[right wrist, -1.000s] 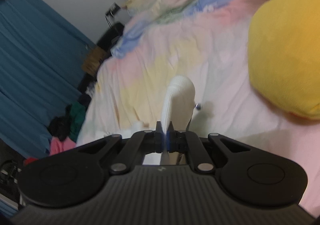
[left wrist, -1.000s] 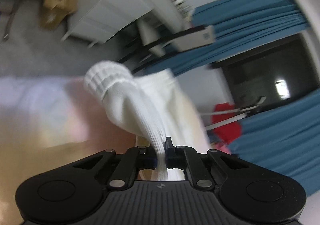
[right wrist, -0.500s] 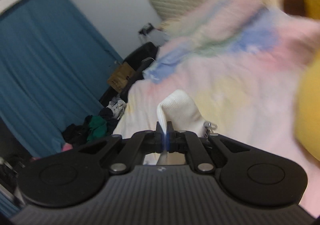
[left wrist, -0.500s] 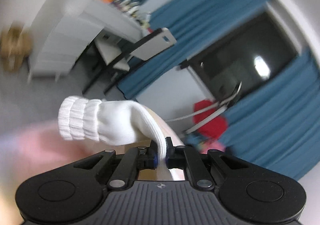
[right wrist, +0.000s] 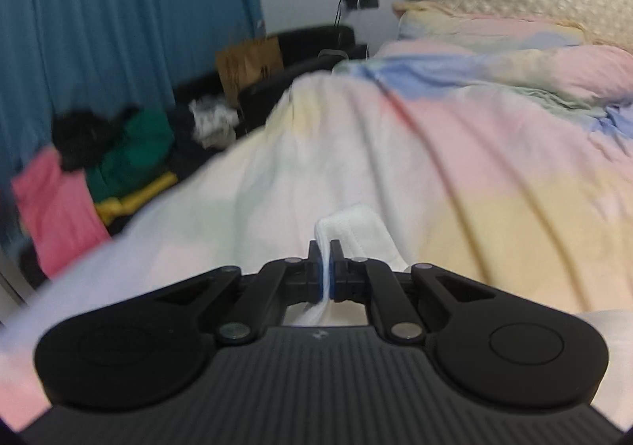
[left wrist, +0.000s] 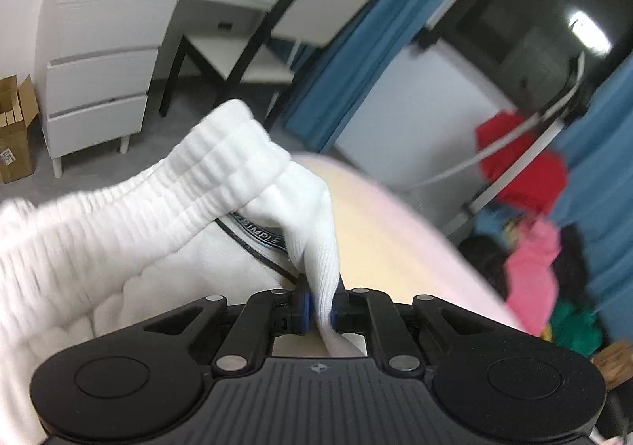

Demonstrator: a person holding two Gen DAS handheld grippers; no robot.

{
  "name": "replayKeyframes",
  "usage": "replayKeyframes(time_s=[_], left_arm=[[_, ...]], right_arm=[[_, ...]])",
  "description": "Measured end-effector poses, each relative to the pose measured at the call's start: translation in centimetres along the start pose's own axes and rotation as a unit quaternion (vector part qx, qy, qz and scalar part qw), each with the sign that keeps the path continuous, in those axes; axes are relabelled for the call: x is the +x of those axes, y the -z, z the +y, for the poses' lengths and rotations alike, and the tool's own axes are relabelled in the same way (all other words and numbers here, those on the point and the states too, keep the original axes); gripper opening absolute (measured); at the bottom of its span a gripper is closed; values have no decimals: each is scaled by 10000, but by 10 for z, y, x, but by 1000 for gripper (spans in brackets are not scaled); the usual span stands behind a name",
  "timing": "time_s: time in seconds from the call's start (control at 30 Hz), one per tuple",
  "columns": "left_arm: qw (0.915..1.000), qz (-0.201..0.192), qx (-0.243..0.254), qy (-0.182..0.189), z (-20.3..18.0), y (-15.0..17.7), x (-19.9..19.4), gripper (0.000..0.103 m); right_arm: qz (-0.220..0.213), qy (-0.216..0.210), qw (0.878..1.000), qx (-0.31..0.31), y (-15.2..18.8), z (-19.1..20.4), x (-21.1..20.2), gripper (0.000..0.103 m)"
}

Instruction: Fold clothes

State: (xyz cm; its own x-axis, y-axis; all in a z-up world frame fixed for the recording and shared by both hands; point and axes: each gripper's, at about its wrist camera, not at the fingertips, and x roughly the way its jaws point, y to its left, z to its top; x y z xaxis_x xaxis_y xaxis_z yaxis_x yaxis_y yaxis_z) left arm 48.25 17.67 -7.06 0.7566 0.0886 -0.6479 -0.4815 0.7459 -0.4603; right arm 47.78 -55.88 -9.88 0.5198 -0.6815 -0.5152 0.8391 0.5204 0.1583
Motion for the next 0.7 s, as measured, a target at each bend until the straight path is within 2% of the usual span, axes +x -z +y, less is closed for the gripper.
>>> replayKeyframes(time_s=[0.1,0.17,0.23,0.27,0.37,0.4,0.43,0.53,0.63,0.7], left_arm=[[9996,104,227,-143,-4,4,22,16],[9994,105,311,-76,-5,7,21,22],[9993,151,330,70,-4,7,13,39],[9993,160,328,113,-1,9,5,44],[9983,68,419,403,12,20,-35,59],[9976,31,499,472,15,24,-48,70],[9971,-37,588,482,17,30,-63,78],[9966,-195,579,548,30,53,-112,81],[9951,-136,117,969,69,83,-154,84],[9943,31,-191,1048,94,98,-170,84]], right_arm=[[150,45,9998,-152,14,6,20,9],[230,52,9995,-194,18,8,24,9],[305,-91,9993,-174,16,4,18,10],[332,-174,9992,-151,14,0,13,12],[375,-502,9978,196,12,-22,-9,38],[382,-601,9968,372,12,-33,-18,45],[407,-681,9953,559,12,-44,-28,47],[546,-1045,9858,1198,21,-87,-60,46],[613,-1578,9688,1810,46,-140,-94,48],[835,-1769,9549,2234,62,-173,-108,48]])
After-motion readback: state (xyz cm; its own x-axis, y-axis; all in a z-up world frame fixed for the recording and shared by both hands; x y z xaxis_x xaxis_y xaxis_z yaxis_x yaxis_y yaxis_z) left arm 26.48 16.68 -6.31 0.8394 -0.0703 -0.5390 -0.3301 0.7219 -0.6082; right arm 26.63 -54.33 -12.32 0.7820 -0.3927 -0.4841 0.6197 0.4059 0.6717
